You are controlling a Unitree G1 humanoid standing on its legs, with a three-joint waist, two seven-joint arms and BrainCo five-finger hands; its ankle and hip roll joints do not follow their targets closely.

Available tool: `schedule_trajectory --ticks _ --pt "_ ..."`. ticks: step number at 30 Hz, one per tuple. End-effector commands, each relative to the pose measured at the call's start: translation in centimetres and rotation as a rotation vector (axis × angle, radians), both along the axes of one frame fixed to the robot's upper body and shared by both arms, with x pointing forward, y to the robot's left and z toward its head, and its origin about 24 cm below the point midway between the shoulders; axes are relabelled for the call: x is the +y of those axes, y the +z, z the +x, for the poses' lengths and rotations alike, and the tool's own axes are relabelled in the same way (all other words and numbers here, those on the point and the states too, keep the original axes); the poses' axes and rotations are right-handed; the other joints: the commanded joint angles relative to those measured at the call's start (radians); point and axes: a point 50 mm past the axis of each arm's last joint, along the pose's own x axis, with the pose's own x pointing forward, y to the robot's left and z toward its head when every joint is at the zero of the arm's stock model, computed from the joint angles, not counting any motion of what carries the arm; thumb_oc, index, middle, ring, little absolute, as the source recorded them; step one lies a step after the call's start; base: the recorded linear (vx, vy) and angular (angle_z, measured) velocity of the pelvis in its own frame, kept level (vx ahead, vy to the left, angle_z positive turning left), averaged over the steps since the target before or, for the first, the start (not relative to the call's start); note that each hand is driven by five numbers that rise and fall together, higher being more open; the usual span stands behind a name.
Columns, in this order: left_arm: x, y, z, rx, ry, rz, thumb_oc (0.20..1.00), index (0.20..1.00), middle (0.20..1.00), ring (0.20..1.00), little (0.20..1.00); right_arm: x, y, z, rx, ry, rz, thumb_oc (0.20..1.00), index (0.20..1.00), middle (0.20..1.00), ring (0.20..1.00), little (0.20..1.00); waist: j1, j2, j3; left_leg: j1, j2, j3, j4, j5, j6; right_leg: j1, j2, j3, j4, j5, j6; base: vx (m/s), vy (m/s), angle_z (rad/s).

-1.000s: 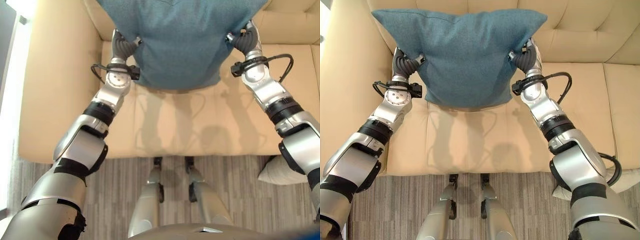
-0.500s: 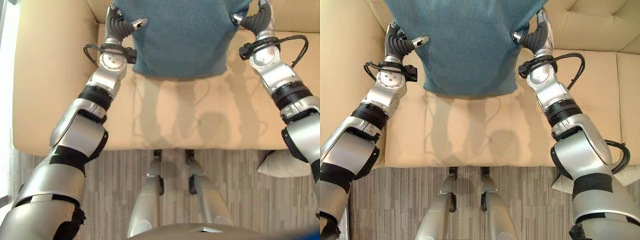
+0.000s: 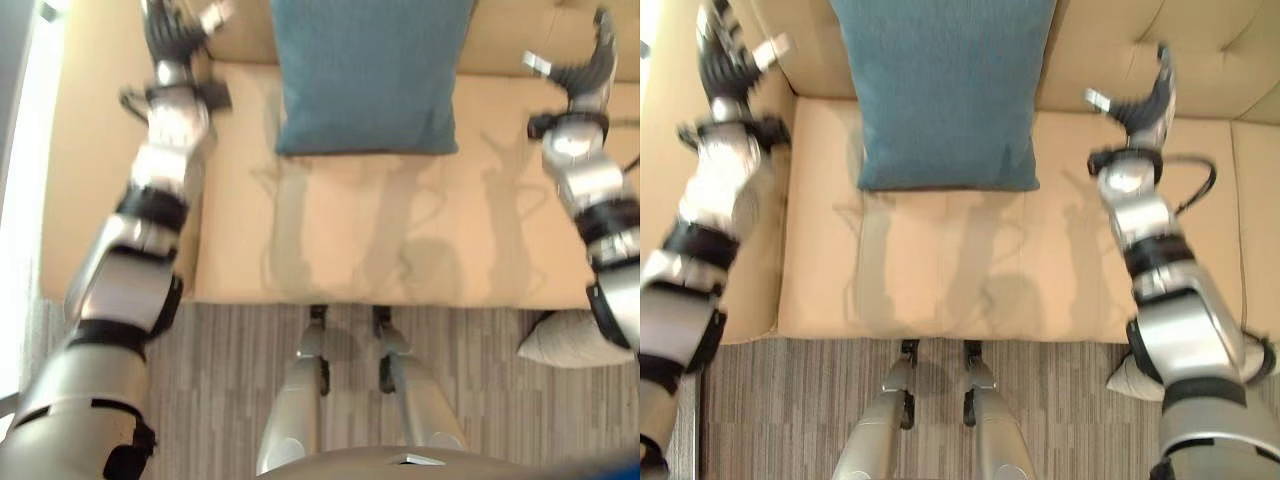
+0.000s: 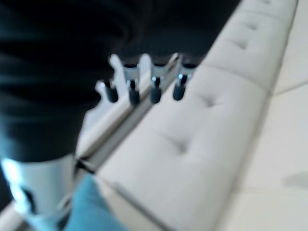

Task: Pick up all the scattered cushions and arrange them neatly on the sofa.

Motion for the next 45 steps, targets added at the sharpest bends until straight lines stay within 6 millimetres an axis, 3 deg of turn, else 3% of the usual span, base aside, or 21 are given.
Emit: schedule_trajectory --ticks 1,3,5,8,9,10,11,13,15,18,21,25,26,28,30,31,35,39,41,45 --pt "0.7 -2.5 -0.3 0.019 0.073 0.04 1.0 1.0 1.0 1.0 1.0 -1.7 -2.3 -1.1 0.04 -0.04 -0.059 1.0 1.0 1.0 1.0 1.0 -0.003 -0.034 -0.067 0.099 -0.019 0.031 0.002 -0.127 -0.011 0.087 -0.039 -0.024 -0.072 0.013 0.074 0.13 -0.002 0.03" --pt "2.3 -11.2 -4.1 0.266 0.085 0.03 1.0 1.0 1.0 1.0 1.0 -2.4 -9.4 -5.0 0.229 0.006 -0.045 1.0 1.0 1.0 1.0 1.0 -0.005 -0.041 -0.086 0.187 -0.012 0.046 0.002 -0.15 -0.005 0.175 -0.048 -0.028 -0.072 -0.005 0.073 0.17 0.007 0.01" --pt "3.3 -15.9 -6.6 0.44 0.106 0.024 1.0 1.0 1.0 1.0 1.0 -2.9 -12.5 -7.0 0.336 0.016 -0.033 1.0 1.0 1.0 1.0 1.0 -0.005 -0.04 -0.095 0.235 -0.008 0.053 0.002 -0.16 -0.001 0.222 -0.052 -0.029 -0.072 -0.015 0.072 0.12 0.028 -0.09" --pt "4.4 -28.3 -15.4 1.04 0.118 0.059 1.0 1.0 1.0 1.0 1.0 -2.5 -21.2 -12.1 0.756 0.103 -0.053 1.0 1.0 1.0 1.0 1.0 -0.015 -0.04 -0.12 0.351 -0.001 0.069 0.002 -0.175 0.011 0.331 -0.051 -0.031 -0.072 -0.029 0.068 0.08 0.056 -0.02" --pt "4.2 -29.6 -16.6 1.119 0.108 0.07 1.0 1.0 1.0 1.0 1.0 -2.3 -22.2 -12.7 0.811 0.118 -0.059 1.0 1.0 1.0 1.0 1.0 -0.014 -0.042 -0.121 0.367 -0.001 0.071 0.002 -0.178 0.013 0.349 -0.051 -0.029 -0.072 -0.032 0.067 0.01 0.05 -0.01" --pt "3.9 -32.6 -20.0 1.313 0.097 0.077 1.0 1.0 1.0 1.0 1.0 -1.9 -25.2 -14.8 0.974 0.147 -0.049 1.0 1.0 1.0 1.0 1.0 -0.014 -0.042 -0.13 0.395 0.0 0.074 0.002 -0.181 0.017 0.378 -0.048 -0.029 -0.071 -0.036 0.063 0.0 0.03 -0.05" --pt "3.6 -33.6 -21.3 1.392 0.089 0.081 1.0 1.0 1.0 1.0 1.0 -1.6 -26.6 -15.9 1.057 0.154 -0.05 1.0 1.0 1.0 1.0 1.0 -0.013 -0.043 -0.134 0.41 0.0 0.075 0.002 -0.185 0.018 0.393 -0.047 -0.029 -0.07 -0.039 0.062 0.0 0.0 0.0" --pt "2.7 -36.1 -26.2 1.632 0.039 0.061 1.0 1.0 1.0 1.0 1.0 -0.8 -30.6 -20.6 1.333 0.165 -0.017 1.0 1.0 1.0 1.0 1.0 -0.005 -0.045 -0.154 0.463 0.005 0.079 0.002 -0.2 0.023 0.441 -0.043 -0.032 -0.059 -0.058 0.057 0.0 0.0 0.0" --pt "2.6 -36.9 -28.8 1.738 0.03 0.042 1.0 1.0 1.0 1.0 1.0 -0.4 -32.6 -24.2 1.486 0.136 0.072 1.0 1.0 1.0 1.0 1.0 0.001 -0.045 -0.166 0.503 0.005 0.08 0.002 -0.213 0.028 0.476 -0.04 -0.031 -0.05 -0.076 0.053 0.01 -0.035 -0.03" --pt "3.0 -36.8 -28.9 1.744 0.034 0.044 1.0 1.0 1.0 1.0 1.0 -0.4 -33.4 -26.6 1.548 0.096 0.158 1.0 1.0 1.0 1.0 1.0 -0.002 -0.046 -0.162 0.53 0.011 0.078 0.017 -0.226 0.027 0.506 -0.036 -0.026 -0.04 -0.093 0.046 0.0 -0.065 -0.03" --pt "3.0 -36.5 -27.5 1.711 0.011 0.081 1.0 1.0 1.0 1.0 1.0 -0.2 -33.7 -27.2 1.561 0.081 0.206 1.0 1.0 1.0 1.0 1.0 -0.012 -0.053 -0.139 0.502 0.016 0.078 0.104 -0.252 0.028 0.506 -0.033 -0.012 -0.04 -0.093 0.035 -0.1 -0.064 0.03" --pt "2.8 -36.3 -26.4 1.683 0.001 0.094 1.0 1.0 1.0 1.0 1.0 -0.2 -33.5 -26.7 1.553 0.088 0.193 1.0 1.0 1.0 1.0 1.0 -0.008 -0.062 -0.117 0.448 0.005 0.056 0.204 -0.282 0.027 0.497 -0.035 -0.001 -0.044 -0.085 0.03 -0.16 -0.019 0.02" --pt "2.2 -36.3 -25.6 1.661 -0.018 0.09 1.0 1.0 1.0 1.0 1.0 -0.5 -33.3 -26.2 1.544 0.085 0.174 1.0 1.0 1.0 1.0 1.0 0.001 -0.075 -0.101 0.408 -0.04 -0.022 0.307 -0.342 0.031 0.469 -0.044 0.023 -0.033 -0.074 0.027 -0.22 0.024 -0.05" --pt "1.6 -36.4 -25.4 1.652 -0.033 0.076 1.0 1.0 1.0 1.0 1.0 -0.6 -33.1 -25.7 1.534 0.088 0.161 1.0 1.0 1.0 1.0 1.0 -0.002 -0.074 -0.1 0.42 -0.078 -0.108 0.382 -0.365 0.037 0.433 -0.042 0.062 -0.016 -0.057 0.026 -0.22 0.072 -0.17" --pt "0.9 -36.6 -25.5 1.647 -0.049 0.065 1.0 1.0 1.0 1.0 1.0 -0.8 -33.0 -25.6 1.537 0.09 0.149 1.0 1.0 1.0 1.0 1.0 -0.018 -0.053 -0.108 0.478 -0.1 -0.215 0.366 -0.381 0.051 0.371 -0.023 0.13 0.014 -0.03 0.031 -0.17 0.186 -0.86" --pt "0.6 -36.6 -25.2 1.641 -0.062 0.073 1.0 1.0 1.0 1.0 1.0 -0.8 -32.9 -25.4 1.53 0.088 0.148 1.0 1.0 1.0 1.0 1.0 -0.028 -0.05 -0.11 0.488 -0.103 -0.229 0.342 -0.379 0.049 0.349 -0.023 0.146 0.02 -0.019 0.036 -0.14 0.166 -0.85" --pt "0.1 -36.6 -24.7 1.643 -0.112 0.142 1.0 1.0 1.0 1.0 1.0 -0.4 -33.0 -25.2 1.534 0.095 0.148 1.0 1.0 1.0 1.0 1.0 -0.061 -0.055 -0.104 0.499 -0.127 -0.207 0.274 -0.433 0.082 0.267 -0.036 0.18 0.031 0.028 0.069 -0.23 0.192 -0.26" --pt "0.4 -36.7 -25.2 1.668 -0.114 0.166 1.0 1.0 1.0 1.0 1.0 0.1 -33.1 -24.9 1.543 0.116 0.132 1.0 1.0 1.0 1.0 1.0 -0.053 -0.058 -0.076 0.478 -0.14 -0.125 0.248 -0.417 0.1 0.198 -0.058 0.144 0.008 0.076 0.116 -0.28 0.168 -0.85" --pt "0.6 -36.6 -25.2 1.673 -0.11 0.176 1.0 1.0 1.0 1.0 1.0 0.3 -33.2 -24.8 1.545 0.121 0.128 1.0 1.0 1.0 1.0 1.0 -0.046 -0.056 -0.069 0.466 -0.135 -0.106 0.245 -0.407 0.104 0.189 -0.06 0.117 0.026 0.049 0.117 -0.23 0.067 -1.06" --pt "1.0 -36.7 -26.0 1.71 -0.102 0.184 1.0 1.0 1.0 1.0 1.0 0.3 -33.4 -25.4 1.565 0.124 0.117 1.0 1.0 1.0 1.0 1.0 -0.006 -0.03 -0.058 0.448 -0.105 -0.046 0.194 -0.346 0.123 0.241 -0.081 -0.011 0.205 -0.061 0.065 -0.25 0.056 -0.79"
